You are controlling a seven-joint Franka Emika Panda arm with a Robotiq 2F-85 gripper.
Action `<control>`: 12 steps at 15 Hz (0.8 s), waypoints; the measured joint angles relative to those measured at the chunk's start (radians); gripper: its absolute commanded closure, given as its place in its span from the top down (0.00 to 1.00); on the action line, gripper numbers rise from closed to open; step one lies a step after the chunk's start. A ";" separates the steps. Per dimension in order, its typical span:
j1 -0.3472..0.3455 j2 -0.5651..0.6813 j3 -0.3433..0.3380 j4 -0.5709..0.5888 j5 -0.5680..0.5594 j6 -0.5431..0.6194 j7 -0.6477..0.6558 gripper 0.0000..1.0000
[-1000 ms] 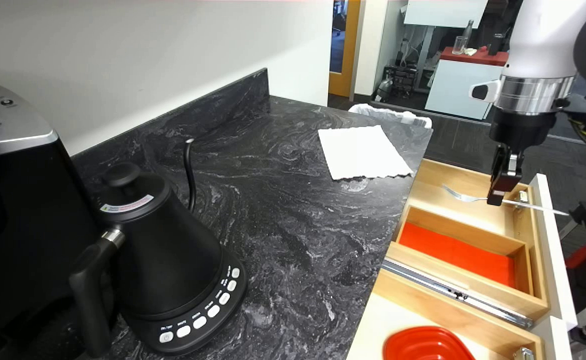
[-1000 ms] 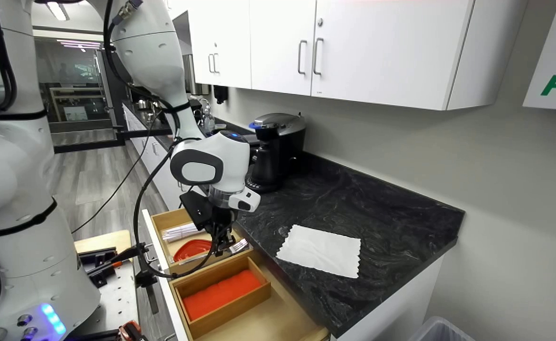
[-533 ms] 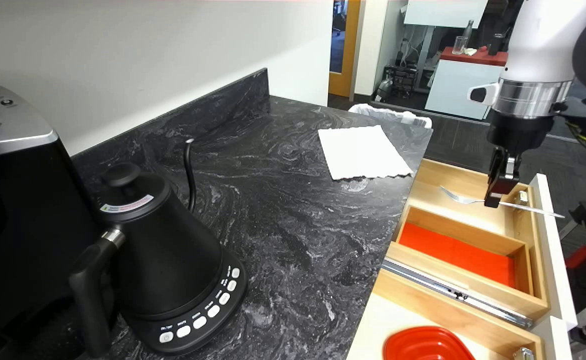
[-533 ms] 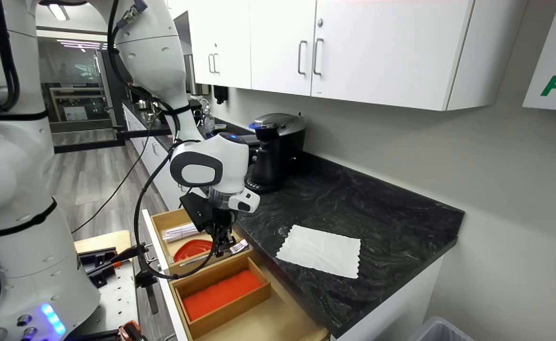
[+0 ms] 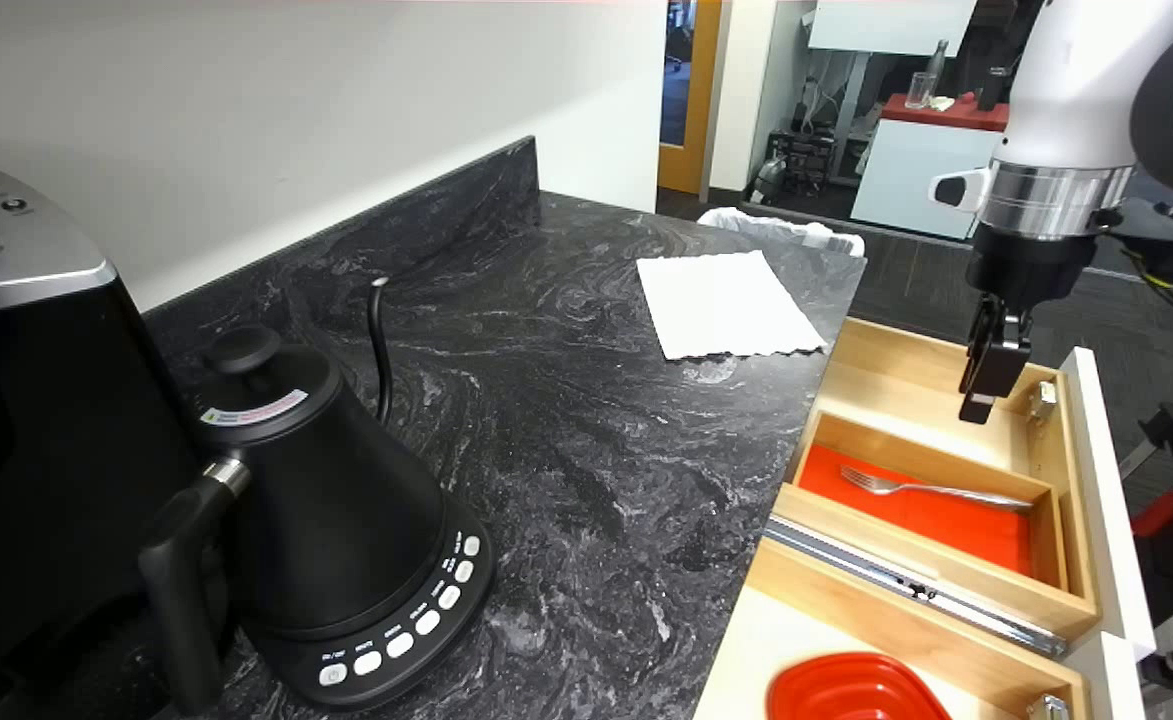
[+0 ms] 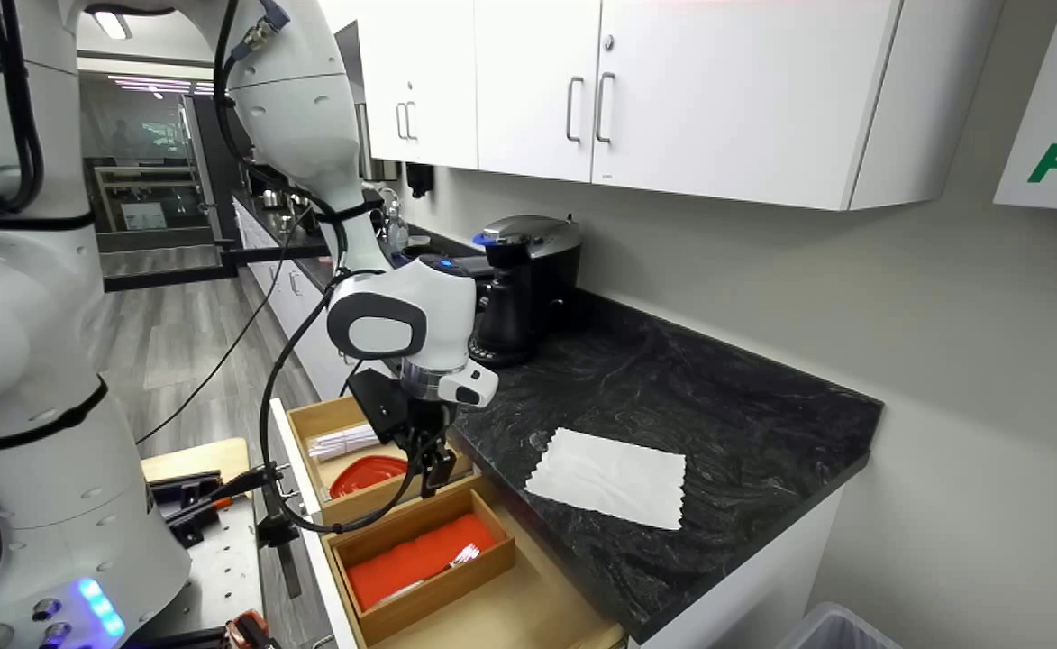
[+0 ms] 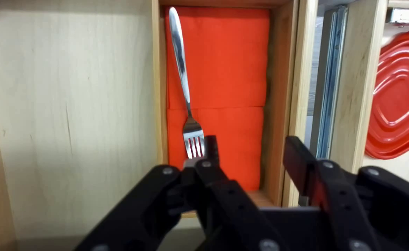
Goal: Remove the fork from the counter and place it in the open drawer on the right
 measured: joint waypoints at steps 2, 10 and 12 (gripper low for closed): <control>-0.005 0.007 0.002 0.003 0.000 0.000 0.001 0.96; -0.015 0.021 0.007 0.008 -0.002 -0.002 0.009 0.99; -0.015 0.021 0.007 0.008 -0.002 -0.002 0.009 0.99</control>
